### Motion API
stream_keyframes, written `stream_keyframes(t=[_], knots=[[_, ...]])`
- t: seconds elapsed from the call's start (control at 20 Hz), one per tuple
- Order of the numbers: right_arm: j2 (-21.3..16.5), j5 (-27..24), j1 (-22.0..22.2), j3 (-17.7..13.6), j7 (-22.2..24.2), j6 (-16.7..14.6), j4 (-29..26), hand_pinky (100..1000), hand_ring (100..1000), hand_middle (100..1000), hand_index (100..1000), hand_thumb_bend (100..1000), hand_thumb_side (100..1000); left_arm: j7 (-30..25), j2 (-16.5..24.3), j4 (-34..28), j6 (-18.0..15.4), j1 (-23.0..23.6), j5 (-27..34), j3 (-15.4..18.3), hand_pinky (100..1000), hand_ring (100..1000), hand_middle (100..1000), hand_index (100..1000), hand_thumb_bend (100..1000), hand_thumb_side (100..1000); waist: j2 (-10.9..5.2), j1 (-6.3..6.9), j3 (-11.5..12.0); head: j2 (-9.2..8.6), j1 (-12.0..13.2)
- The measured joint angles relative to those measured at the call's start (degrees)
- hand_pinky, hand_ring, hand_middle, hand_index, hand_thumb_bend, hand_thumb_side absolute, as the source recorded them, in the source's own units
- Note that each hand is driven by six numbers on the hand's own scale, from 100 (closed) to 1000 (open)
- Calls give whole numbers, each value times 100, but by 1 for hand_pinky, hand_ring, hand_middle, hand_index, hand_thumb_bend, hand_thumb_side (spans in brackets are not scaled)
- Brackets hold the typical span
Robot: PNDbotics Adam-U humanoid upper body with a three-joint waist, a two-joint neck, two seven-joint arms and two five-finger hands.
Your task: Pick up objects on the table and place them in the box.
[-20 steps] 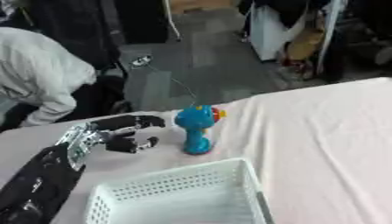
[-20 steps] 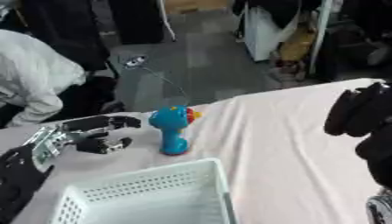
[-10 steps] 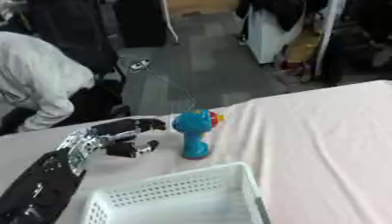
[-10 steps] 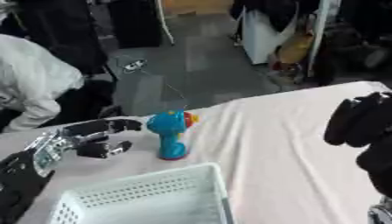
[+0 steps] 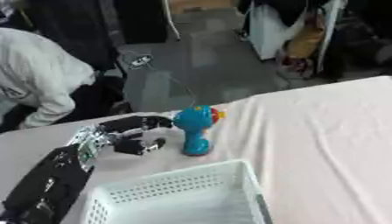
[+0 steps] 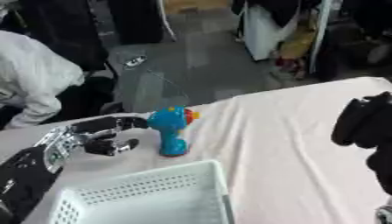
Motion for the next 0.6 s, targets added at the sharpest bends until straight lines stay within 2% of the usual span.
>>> stream_keyframes(t=[0.6], knots=[[6, -42, -20, 29, 11, -1, 0, 325, 419, 438, 497, 100, 1000, 80, -4, 102, 73, -1, -94, 47, 1000, 1000, 1000, 1000, 962, 1000, 39, 12, -70, 48, 123]])
